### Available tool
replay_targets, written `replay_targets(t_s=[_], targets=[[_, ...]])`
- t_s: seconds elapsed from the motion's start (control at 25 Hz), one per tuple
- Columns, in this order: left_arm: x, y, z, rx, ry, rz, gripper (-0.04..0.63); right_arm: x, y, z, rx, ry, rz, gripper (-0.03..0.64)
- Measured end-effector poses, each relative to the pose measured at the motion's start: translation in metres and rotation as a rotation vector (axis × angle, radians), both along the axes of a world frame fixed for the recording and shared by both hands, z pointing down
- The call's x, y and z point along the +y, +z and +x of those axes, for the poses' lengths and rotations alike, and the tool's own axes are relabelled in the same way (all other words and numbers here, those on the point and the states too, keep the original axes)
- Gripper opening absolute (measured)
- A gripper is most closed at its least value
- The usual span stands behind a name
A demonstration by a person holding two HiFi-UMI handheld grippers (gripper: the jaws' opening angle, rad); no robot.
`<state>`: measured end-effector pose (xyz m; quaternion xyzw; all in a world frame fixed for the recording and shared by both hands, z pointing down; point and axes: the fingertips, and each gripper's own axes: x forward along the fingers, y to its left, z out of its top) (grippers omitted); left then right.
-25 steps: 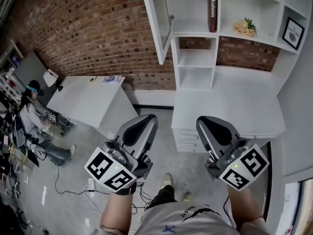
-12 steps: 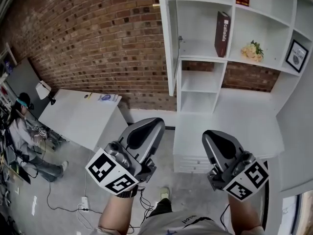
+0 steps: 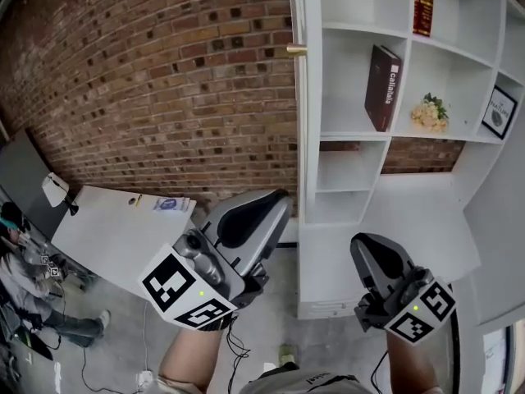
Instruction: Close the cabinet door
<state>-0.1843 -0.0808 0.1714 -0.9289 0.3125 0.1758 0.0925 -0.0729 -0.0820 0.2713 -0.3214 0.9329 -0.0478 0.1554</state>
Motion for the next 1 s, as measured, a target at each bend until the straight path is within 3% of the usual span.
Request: replay_targets(t_s=[0.32, 0.4, 0.48, 0.68, 1.0], targets=[[-0.038, -0.063, -0.020, -0.062, 0.105, 0.191, 0.017, -0.028, -0.022, -0.018, -0.002, 0.083, 0.058, 0.020], [-0.049, -0.076, -0.020, -0.072, 0.118, 0.226, 0.050, -0.035, -0.026, -0.015, -0.007, 0.106, 0.065, 0.020], [-0.060, -0.087, -0.020, -0.083, 0.126, 0.250, 0.097, -0.041, -0.029, -0.013, -0.009, 0.119, 0.071, 0.020], [-0.081, -0.111, -0.017, -0.118, 0.124, 0.309, 0.132, -0.053, -0.039, -0.012, -0.013, 0.127, 0.097, 0.020], [-0.096, -0.133, 0.000, -0.205, 0.167, 0.384, 0.137, -0.069, -0.057, 0.002, -0.019, 0.130, 0.134, 0.020]])
